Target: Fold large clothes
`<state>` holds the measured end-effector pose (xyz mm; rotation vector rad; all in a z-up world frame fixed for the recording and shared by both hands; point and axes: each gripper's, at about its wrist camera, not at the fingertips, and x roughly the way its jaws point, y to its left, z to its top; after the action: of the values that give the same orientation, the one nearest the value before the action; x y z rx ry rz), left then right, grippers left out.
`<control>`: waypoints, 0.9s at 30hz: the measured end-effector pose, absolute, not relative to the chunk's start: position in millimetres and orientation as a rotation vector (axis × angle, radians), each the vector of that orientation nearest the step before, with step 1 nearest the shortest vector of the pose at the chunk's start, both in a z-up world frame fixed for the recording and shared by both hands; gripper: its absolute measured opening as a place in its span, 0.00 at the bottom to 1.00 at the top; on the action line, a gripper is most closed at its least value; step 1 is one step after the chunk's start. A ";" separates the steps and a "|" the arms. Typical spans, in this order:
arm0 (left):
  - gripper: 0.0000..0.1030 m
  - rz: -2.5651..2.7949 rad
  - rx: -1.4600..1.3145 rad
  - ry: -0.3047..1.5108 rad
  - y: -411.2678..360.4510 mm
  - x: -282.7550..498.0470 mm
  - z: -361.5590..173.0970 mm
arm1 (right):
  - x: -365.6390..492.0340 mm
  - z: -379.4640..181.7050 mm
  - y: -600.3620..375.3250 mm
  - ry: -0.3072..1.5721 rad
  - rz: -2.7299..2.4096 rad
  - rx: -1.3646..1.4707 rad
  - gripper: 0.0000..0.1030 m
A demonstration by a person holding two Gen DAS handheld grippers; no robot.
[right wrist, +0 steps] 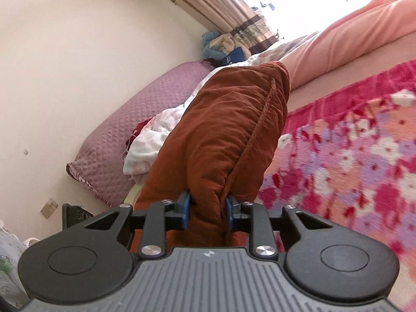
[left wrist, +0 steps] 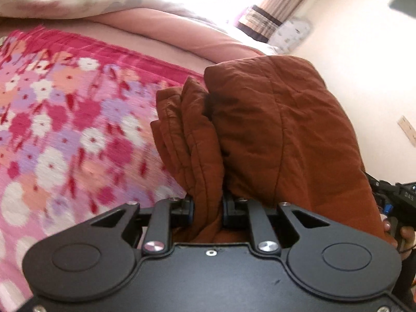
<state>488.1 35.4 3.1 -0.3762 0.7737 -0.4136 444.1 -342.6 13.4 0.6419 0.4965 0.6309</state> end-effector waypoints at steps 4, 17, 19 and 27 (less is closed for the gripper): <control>0.15 -0.435 -0.357 0.801 3.5 469.9 -1.2 | 423.9 3.6 -369.0 0.507 0.601 0.668 0.29; 0.26 -0.401 -0.412 0.870 -12.1 463.9 -58.6 | 425.6 -95.0 -436.5 0.633 0.589 0.913 0.45; 0.26 -0.392 -0.387 0.852 -10.6 460.3 -49.3 | 418.9 -89.5 -436.1 0.624 0.566 0.874 0.45; 0.22 -0.280 -0.260 0.616 -8.6 410.2 20.9 | 365.5 -8.0 -422.3 0.493 0.423 0.574 0.26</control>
<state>410.2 -8.6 20.9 -0.2599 0.6165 -0.2796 365.5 -422.3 -8.0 0.5738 0.4928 0.4228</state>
